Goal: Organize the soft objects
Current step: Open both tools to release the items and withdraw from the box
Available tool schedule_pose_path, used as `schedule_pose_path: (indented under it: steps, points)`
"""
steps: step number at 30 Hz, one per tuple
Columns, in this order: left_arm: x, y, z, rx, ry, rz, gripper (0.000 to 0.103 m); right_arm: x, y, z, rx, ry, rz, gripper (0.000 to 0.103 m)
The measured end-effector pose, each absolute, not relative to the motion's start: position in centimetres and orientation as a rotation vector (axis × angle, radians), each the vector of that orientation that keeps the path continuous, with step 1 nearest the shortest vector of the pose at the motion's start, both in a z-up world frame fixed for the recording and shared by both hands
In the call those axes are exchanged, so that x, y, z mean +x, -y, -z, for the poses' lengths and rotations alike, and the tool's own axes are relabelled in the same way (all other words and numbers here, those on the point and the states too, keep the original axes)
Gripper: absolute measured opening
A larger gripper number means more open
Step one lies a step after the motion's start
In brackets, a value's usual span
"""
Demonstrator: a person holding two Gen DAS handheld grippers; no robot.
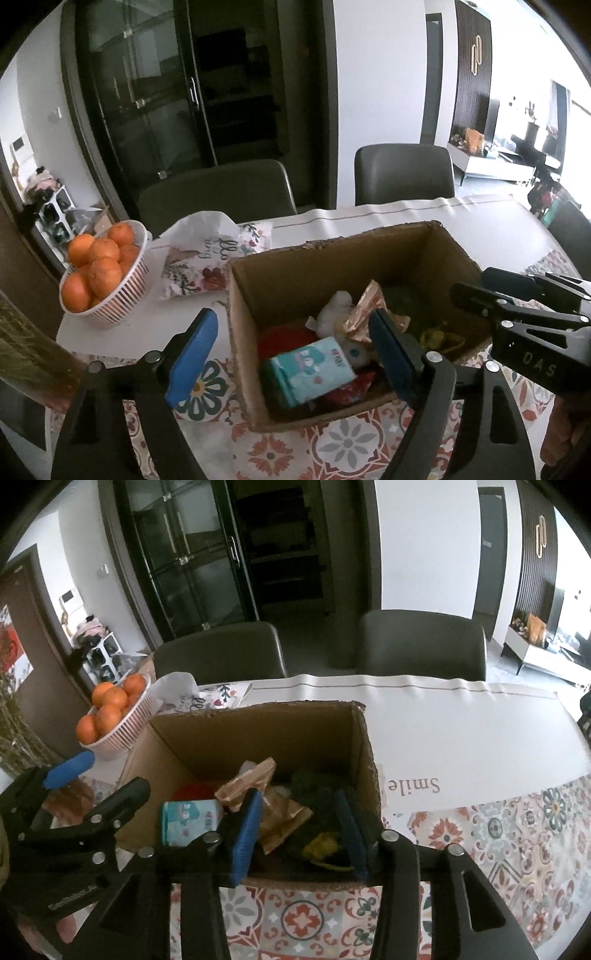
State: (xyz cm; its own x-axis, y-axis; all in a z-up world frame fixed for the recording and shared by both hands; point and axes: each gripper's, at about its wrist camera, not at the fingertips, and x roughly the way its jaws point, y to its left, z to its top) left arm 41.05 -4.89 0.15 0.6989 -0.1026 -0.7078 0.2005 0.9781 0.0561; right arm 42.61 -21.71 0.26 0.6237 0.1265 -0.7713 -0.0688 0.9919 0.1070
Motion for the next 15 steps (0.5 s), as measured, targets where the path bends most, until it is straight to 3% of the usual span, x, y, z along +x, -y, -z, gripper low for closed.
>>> schedule_pose_path:
  steps: [15]
  points:
    - [34.5,3.7,-3.6,0.137,-0.639,0.111,0.097,35.6,21.0,-3.9,0.013,-0.765,-0.075,0.06]
